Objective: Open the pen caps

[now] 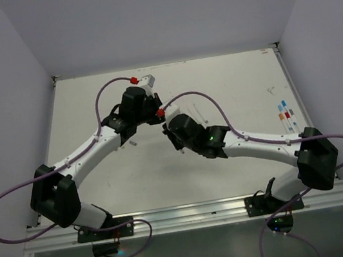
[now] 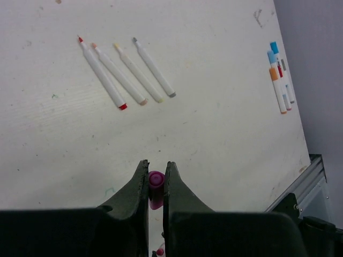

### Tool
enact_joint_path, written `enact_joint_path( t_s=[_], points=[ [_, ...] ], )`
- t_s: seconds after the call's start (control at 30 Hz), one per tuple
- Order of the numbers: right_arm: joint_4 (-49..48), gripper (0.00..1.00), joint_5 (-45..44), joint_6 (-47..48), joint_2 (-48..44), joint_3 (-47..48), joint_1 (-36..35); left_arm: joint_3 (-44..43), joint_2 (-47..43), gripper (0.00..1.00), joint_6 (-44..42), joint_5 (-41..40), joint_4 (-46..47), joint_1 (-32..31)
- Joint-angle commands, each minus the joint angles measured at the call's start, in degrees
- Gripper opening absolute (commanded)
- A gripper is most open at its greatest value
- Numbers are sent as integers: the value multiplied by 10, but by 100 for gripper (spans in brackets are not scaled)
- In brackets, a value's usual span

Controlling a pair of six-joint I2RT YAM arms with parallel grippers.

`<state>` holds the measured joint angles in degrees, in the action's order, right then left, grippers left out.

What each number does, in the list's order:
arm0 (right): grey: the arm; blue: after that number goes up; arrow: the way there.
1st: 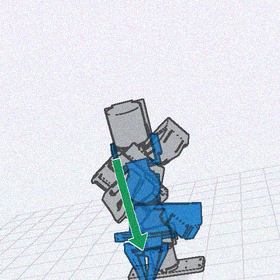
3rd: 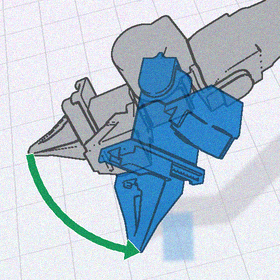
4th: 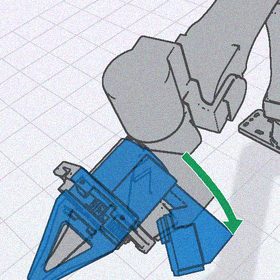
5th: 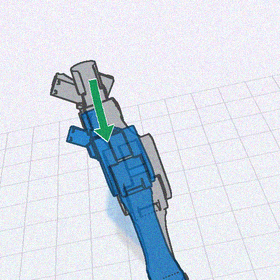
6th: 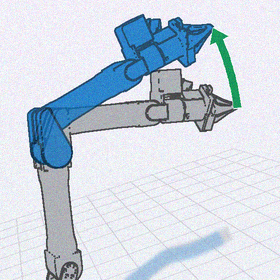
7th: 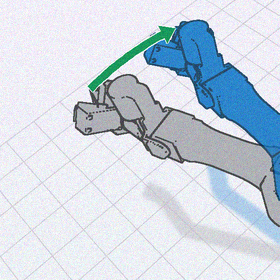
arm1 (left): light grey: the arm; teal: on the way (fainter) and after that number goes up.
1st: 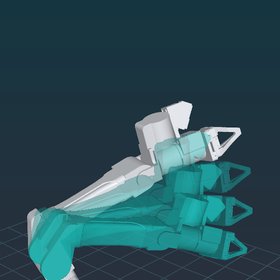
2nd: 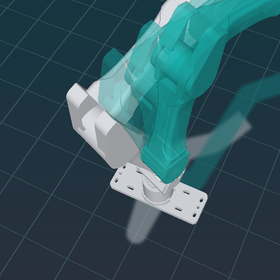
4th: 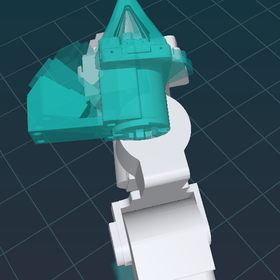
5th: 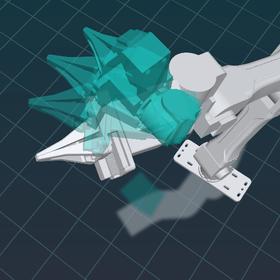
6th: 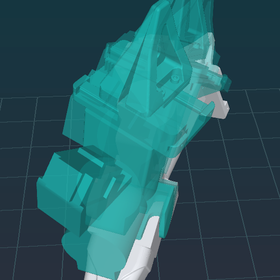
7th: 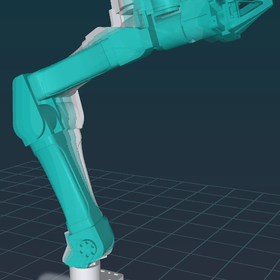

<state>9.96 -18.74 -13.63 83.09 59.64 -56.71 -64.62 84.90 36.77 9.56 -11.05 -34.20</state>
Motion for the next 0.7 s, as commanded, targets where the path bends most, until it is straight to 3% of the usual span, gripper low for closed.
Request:
enact_joint_path(
  t_s=[0.0,0.13,0.27,0.47,0.67],
  points=[
    [35,0,-180,41,7,21,-27,-17,13,0,-21,-13,-10,7],
    [51,0,-118,19,-2,14,14,-10,15,0,-35,-56,-33,16],
    [69,0,-4,9,-27,2,132,24,18,0,-44,-72,-45,31],
    [119,0,23,53,-7,42,241,56,51,0,-49,-94,-66,45],
    [109,0,63,85,58,76,294,59,92,0,-39,-118,-67,48]
  ],
)
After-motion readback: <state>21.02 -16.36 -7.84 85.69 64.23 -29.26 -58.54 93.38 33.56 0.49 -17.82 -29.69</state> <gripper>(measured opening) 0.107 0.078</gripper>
